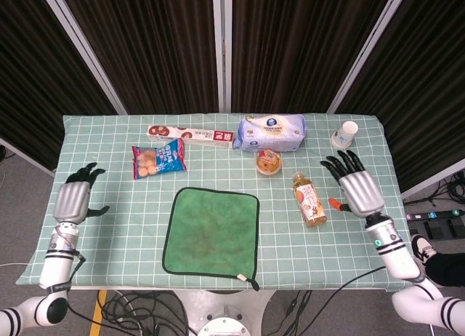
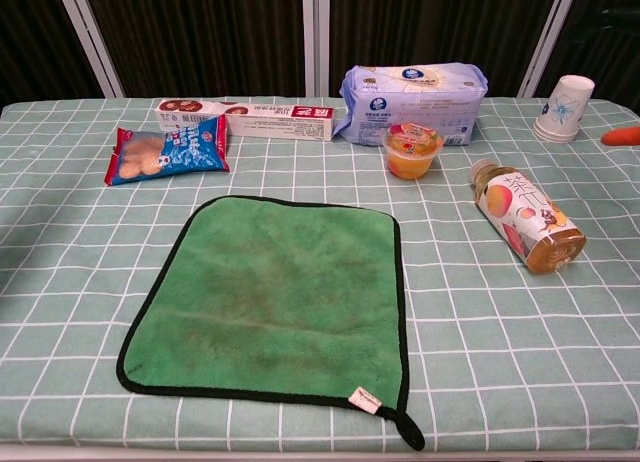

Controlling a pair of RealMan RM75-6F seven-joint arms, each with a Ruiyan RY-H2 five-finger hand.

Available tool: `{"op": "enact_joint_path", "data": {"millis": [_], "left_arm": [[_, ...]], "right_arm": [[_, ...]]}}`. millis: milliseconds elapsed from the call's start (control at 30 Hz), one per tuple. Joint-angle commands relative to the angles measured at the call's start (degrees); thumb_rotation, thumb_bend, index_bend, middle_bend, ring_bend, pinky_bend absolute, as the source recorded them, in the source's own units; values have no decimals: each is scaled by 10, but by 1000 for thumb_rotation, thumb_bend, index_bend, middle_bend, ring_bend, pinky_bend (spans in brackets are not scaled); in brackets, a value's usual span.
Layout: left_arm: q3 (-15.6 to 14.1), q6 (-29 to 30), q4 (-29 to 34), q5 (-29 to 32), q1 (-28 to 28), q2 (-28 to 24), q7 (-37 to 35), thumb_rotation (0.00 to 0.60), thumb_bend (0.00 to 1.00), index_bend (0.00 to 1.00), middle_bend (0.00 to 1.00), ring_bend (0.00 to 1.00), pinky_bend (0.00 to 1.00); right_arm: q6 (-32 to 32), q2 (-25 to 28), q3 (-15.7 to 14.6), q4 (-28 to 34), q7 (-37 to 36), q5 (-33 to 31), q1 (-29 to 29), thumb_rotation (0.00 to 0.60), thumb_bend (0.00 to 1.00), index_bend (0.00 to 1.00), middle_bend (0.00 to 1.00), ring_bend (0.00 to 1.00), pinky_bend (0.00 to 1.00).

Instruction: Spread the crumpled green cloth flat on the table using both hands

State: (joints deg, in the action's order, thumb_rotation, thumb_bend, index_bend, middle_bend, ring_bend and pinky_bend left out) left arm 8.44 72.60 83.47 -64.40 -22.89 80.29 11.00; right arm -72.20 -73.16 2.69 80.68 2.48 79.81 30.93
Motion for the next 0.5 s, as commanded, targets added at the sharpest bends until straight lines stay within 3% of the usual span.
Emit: {"op": "enact_joint_path", "data": {"millis": [33, 200, 500], "left_arm": [[-8, 57, 14, -7, 41, -21, 11, 600, 164, 278, 210, 172, 229], [-35, 94, 45, -29, 81, -43, 17, 600, 164, 278, 210, 172, 226], [-79, 168, 90, -77, 147, -71, 47, 600, 162, 278, 210, 172, 221]], "right_arm": [[-43, 27, 1, 21, -10, -13, -44, 598, 57, 101, 106, 0, 23], [-82, 51, -10, 45, -29, -20, -98, 593, 55, 64, 88, 0, 15], [-143, 78, -30, 69, -88, 3, -177, 518, 54, 57, 86, 0, 1]]}}
